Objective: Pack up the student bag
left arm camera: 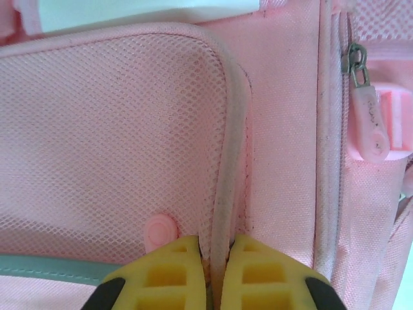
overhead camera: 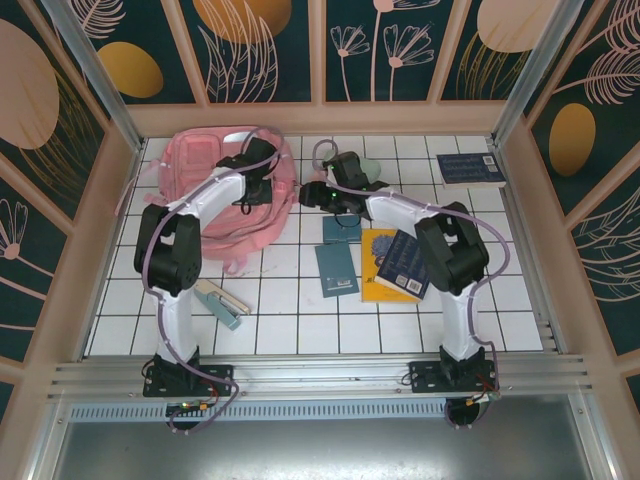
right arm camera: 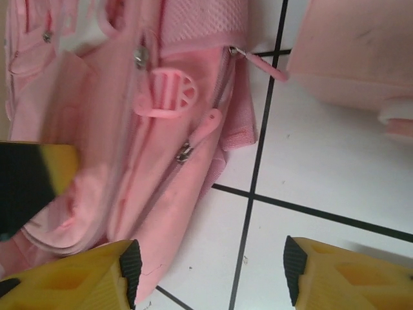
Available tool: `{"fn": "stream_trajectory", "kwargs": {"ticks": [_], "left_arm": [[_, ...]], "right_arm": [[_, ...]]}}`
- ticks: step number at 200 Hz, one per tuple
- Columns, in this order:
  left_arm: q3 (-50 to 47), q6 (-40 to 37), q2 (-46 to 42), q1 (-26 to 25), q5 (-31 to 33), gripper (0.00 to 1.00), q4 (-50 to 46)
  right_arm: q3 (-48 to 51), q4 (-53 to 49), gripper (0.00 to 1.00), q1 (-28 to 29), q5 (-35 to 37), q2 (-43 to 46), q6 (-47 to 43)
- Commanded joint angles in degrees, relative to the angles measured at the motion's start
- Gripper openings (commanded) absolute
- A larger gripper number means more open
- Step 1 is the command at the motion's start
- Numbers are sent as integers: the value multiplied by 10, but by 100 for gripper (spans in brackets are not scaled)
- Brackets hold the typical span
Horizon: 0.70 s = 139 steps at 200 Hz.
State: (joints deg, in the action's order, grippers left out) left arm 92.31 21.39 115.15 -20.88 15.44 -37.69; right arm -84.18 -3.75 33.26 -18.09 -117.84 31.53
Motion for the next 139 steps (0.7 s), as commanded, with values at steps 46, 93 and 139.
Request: {"fn": "stream_trajectory", "kwargs": {"ticks": [46, 93, 139], "left_arm": [[-20, -11, -92, 8, 25, 0, 2], [-8, -6, -93, 10, 22, 0, -4], [-5, -2, -86, 12, 11, 0, -3]], "right_arm": [[-117, -30, 56, 2, -33, -82, 45], [-149, -27, 49, 5, -54, -106, 68], [-109, 17, 43, 8, -63, -107, 117]]}}
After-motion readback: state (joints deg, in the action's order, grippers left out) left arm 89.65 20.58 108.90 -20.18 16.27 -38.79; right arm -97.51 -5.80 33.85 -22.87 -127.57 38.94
